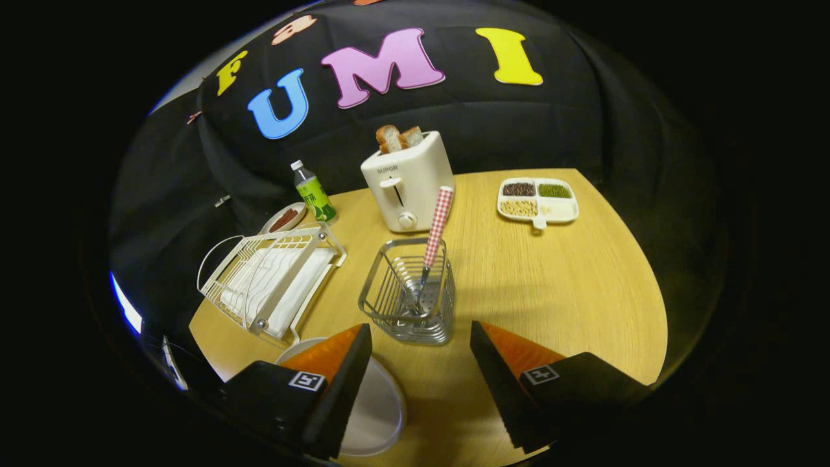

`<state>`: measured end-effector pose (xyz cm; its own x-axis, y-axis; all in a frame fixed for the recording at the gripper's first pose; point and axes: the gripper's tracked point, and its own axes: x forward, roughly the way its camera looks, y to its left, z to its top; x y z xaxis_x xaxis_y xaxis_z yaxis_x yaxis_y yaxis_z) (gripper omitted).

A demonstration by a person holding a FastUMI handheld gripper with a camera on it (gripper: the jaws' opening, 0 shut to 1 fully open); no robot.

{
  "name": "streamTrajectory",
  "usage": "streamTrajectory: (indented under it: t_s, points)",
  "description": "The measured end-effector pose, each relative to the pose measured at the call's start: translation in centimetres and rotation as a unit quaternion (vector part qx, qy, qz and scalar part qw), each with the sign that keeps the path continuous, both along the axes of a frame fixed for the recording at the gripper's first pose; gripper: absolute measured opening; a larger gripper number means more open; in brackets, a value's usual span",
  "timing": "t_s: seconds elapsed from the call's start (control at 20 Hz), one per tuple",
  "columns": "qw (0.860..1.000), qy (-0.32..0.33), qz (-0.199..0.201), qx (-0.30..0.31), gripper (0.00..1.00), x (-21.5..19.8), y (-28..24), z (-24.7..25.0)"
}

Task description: Take the plate from the dish rack, then take the spoon from the basket and place it into the plate.

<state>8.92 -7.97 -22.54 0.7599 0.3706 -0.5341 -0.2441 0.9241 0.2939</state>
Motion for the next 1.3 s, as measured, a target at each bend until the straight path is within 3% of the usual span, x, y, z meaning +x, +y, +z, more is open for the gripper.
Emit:
streamTrajectory:
  t_s: [0.3, 0.5, 0.7, 0.8, 0.9, 1.2, 1.3]
  points:
    - [0.998, -0.054, -0.016, 0.007, 0.98, 5.4, -0.3, 3.8]
    - [0.998, -0.057, -0.035, -0.010, 0.98, 9.1, -1.4, 3.2]
    - [0.999, -0.039, -0.026, -0.021, 0.97, 10.9, -0.8, 1.5]
    - [0.999, -0.028, -0.023, -0.016, 0.92, 11.4, 0.0, 0.8]
    - [1.000, -0.020, -0.022, -0.010, 0.69, 12.0, 0.7, 0.4]
    - [0.998, 0.004, -0.050, -0.027, 0.63, 13.8, 0.4, -1.3]
    - [0.997, 0.009, -0.064, -0.034, 0.47, 14.2, -0.1, -1.5]
